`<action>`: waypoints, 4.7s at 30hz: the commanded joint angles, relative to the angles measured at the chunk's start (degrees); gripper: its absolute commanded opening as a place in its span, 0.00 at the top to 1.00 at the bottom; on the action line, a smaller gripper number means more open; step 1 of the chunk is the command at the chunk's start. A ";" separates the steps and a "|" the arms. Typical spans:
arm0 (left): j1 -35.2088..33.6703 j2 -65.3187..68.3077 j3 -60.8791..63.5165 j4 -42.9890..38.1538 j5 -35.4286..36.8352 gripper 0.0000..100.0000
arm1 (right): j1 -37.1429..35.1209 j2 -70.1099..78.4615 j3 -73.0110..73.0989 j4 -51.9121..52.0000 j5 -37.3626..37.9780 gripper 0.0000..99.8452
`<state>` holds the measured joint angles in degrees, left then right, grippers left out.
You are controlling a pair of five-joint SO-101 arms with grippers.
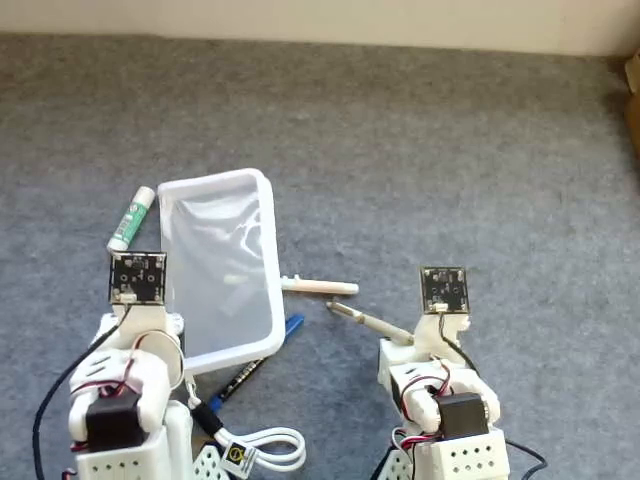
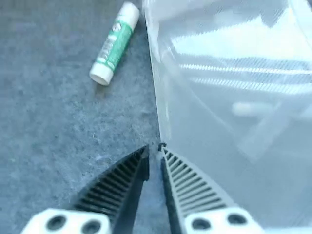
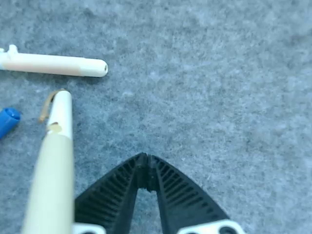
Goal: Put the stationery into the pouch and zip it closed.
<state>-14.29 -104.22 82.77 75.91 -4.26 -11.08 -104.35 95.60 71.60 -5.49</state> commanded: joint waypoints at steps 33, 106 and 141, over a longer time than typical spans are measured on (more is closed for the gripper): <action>-16.48 77.14 -42.33 4.04 -16.97 0.73 | 3.74 -0.84 7.78 0.31 0.70 0.99; -4.44 39.25 -23.60 -6.59 6.33 0.73 | 30.81 -0.84 0.66 -6.90 18.11 0.99; -12.00 17.54 -2.07 -13.36 6.68 0.73 | -25.45 39.08 -41.98 -2.24 1.41 0.99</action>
<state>-25.71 -86.02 81.01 63.69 2.68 -31.12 -68.40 57.63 69.14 0.66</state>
